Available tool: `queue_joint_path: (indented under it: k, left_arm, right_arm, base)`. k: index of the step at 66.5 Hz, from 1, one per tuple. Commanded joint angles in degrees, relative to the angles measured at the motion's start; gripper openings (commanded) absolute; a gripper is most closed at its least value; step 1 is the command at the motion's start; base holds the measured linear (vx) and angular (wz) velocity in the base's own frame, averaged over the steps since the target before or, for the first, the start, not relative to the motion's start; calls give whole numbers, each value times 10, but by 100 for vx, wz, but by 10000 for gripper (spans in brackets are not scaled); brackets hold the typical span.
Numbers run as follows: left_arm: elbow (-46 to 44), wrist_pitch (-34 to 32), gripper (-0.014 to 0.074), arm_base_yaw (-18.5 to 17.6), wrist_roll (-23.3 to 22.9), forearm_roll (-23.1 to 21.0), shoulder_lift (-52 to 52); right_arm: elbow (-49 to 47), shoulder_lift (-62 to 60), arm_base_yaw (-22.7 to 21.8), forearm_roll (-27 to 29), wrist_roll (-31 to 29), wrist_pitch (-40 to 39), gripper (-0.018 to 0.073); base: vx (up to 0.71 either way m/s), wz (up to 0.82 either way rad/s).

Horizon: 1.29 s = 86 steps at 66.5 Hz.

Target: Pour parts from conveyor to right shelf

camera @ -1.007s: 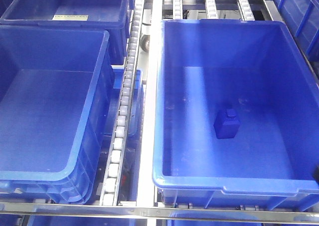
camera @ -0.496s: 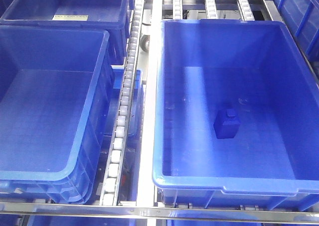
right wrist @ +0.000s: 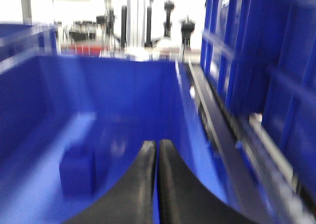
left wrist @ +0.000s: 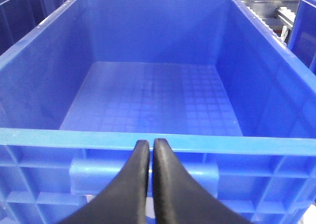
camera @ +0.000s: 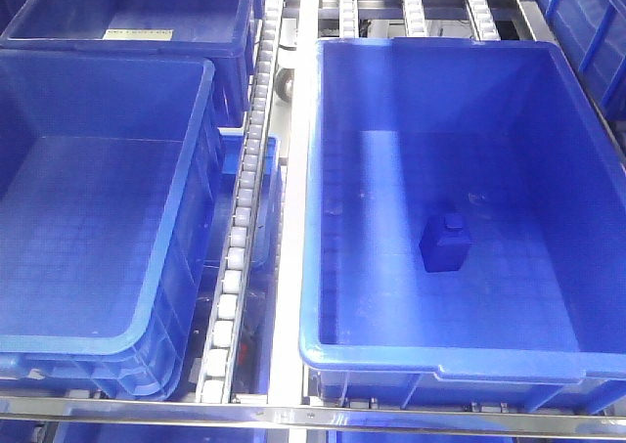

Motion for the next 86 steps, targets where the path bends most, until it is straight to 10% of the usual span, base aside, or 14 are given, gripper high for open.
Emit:
queue_joint_path:
  k: [1,86]
  left_arm:
    - [-11,-45,-6,-4,-5,-5,-6]
    - [-11,-45,-6,-4,-5,-5,-6]
  right_arm:
    - [29,-10,-5,0,-1,-49,-9]
    - [27,-10,-5,-4,0,28,-9]
  base:
    - [0,0]
    - [0,0]
